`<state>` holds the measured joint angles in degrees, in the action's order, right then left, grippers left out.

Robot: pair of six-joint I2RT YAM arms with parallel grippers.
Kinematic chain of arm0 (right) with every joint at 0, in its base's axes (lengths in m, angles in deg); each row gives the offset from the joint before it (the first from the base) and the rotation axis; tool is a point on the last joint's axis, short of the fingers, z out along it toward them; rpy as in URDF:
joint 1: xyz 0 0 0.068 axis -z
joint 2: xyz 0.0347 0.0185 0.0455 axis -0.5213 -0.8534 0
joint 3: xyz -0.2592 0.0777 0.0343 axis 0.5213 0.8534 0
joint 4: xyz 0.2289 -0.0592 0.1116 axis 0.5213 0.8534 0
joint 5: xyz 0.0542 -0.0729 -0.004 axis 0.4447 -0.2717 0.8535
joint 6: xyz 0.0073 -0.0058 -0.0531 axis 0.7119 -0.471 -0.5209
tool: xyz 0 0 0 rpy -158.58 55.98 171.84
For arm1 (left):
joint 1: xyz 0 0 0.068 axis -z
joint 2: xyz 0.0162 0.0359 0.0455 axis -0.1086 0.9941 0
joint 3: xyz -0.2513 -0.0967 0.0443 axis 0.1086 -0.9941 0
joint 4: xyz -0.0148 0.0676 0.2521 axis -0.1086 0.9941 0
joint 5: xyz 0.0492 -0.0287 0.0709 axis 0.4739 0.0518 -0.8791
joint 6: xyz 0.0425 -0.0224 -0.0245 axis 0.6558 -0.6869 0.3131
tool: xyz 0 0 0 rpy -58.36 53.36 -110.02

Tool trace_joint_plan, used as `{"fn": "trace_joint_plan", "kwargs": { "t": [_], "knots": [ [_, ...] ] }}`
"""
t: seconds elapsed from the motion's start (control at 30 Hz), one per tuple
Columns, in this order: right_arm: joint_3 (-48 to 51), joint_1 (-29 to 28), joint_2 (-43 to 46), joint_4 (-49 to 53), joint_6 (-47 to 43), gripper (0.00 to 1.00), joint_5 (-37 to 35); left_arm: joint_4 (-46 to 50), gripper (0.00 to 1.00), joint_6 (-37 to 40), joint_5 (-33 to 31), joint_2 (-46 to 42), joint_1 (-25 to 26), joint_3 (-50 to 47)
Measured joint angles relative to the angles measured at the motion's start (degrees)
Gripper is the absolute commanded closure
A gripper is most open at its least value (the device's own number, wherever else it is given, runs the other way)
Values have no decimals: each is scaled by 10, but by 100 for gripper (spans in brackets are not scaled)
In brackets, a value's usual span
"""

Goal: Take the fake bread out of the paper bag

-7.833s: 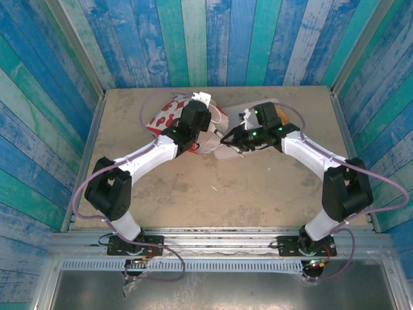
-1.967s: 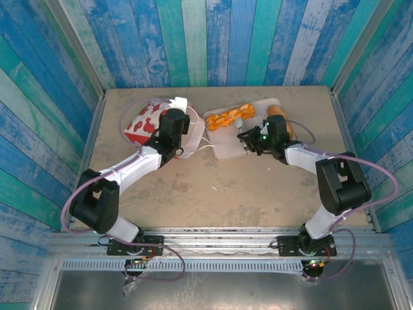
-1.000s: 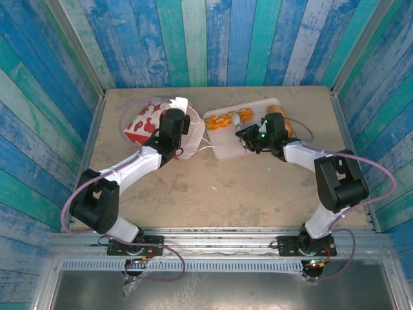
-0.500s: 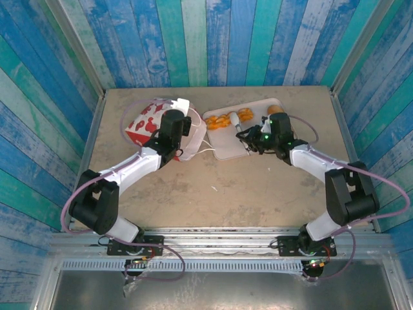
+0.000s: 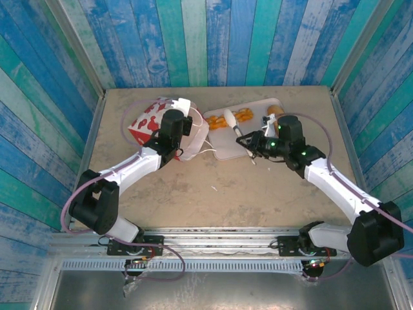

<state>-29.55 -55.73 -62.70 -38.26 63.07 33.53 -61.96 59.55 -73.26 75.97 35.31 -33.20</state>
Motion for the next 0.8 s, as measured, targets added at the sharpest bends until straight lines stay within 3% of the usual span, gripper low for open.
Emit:
{"fn": "trace_joint_plan", "kwargs": {
  "t": [0.37,0.8],
  "knots": [
    [-65,-83,-83,58,-25,65,-3,-3,100,0,14,0,0,0],
    [-191,-95,-256,59,-38,58,11,-3,100,-1,50,0,0,0]
  ]
}}
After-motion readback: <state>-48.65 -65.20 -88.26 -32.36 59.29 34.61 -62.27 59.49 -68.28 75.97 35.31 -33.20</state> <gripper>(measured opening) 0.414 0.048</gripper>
